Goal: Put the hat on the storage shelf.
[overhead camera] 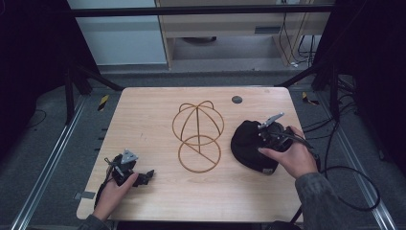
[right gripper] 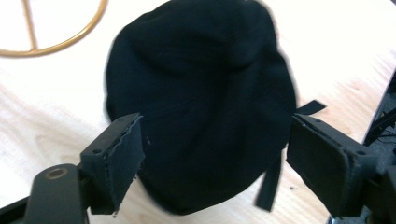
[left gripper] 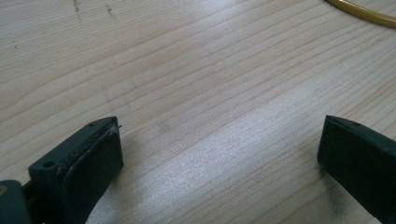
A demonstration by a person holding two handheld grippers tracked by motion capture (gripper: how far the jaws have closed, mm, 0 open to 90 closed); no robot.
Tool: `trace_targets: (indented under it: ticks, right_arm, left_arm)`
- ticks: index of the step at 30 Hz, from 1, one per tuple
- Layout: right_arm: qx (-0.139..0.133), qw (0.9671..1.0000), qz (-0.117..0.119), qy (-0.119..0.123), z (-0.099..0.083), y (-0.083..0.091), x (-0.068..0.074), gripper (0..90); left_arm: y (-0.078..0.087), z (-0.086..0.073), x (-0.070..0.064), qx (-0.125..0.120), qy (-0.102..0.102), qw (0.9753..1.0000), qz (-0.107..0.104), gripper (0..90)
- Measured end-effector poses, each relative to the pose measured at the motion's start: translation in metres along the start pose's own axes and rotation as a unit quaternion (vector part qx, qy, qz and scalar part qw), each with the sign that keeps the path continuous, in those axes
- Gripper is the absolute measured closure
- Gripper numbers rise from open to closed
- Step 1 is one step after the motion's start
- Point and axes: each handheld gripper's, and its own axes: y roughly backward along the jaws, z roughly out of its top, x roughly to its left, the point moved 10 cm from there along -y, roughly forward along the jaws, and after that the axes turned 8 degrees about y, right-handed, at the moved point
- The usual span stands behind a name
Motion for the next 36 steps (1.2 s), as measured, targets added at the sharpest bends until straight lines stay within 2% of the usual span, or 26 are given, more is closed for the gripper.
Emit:
trace_targets:
  ticks: [2,6,8,16,17,20,22,25,26,27,28,31,34,36]
  right_arm:
    - [0.001,1.0000,0.003,0.003,0.006,-0.003,-0.009,21.1]
    - [-0.002,0.9997,0.022,-0.011,0.014,-0.009,-0.015,20.1]
    - [0.010,0.9995,0.026,-0.012,0.018,-0.012,-0.020,19.6]
    - [0.016,0.9987,0.045,-0.017,0.031,-0.015,-0.023,24.2]
    - [0.018,0.9986,0.046,-0.020,0.034,-0.019,-0.024,30.0]
    - [0.025,0.9981,0.050,-0.024,0.035,-0.025,-0.023,33.3]
    - [0.049,0.9977,0.039,-0.025,0.031,-0.032,-0.025,36.7]
    - [0.055,0.9973,0.042,-0.027,0.029,-0.040,-0.026,47.3]
    - [0.055,0.9974,0.041,-0.020,0.028,-0.042,-0.027,51.1]
    - [0.056,0.9968,0.050,-0.025,0.029,-0.043,-0.026,59.0]
    - [0.056,0.9968,0.050,-0.025,0.029,-0.043,-0.026,59.0]
    - [0.054,0.9964,0.063,-0.018,0.030,-0.044,-0.023,75.1]
    - [0.052,0.9965,0.064,-0.017,0.030,-0.042,-0.023,76.6]
    - [0.036,0.9965,0.071,-0.025,0.031,-0.033,-0.023,77.0]
  left_arm:
    - [0.000,0.000,0.000,0.000,0.000,1.0000,0.000,0.0]
    - [0.000,0.000,0.000,0.000,0.000,1.0000,0.000,0.0]
    - [0.000,0.000,0.000,0.000,0.000,1.0000,0.000,0.0]
    - [0.000,0.000,-0.003,-0.002,0.000,1.0000,-0.001,0.0]
    - [0.000,0.000,-0.003,-0.001,-0.001,1.0000,-0.002,0.0]
    - [0.000,0.000,-0.005,-0.001,-0.003,1.0000,-0.004,0.0]
    - [-0.001,0.000,-0.005,-0.001,-0.005,1.0000,-0.006,0.0]
    - [-0.001,0.000,-0.007,-0.001,-0.007,0.9999,-0.009,0.0]
    - [-0.001,0.000,-0.007,0.000,-0.008,0.9999,-0.009,0.0]
    - [-0.001,0.000,-0.008,-0.001,-0.008,0.9999,-0.010,0.0]
    - [-0.001,0.000,-0.008,0.000,-0.008,0.9999,-0.011,0.0]
    - [-0.002,0.000,-0.009,-0.001,-0.010,0.9999,-0.011,0.0]
    - [-0.002,0.000,-0.010,0.000,-0.011,0.9998,-0.013,0.0]
    - [-0.001,0.000,-0.011,0.001,-0.012,0.9998,-0.014,0.0]
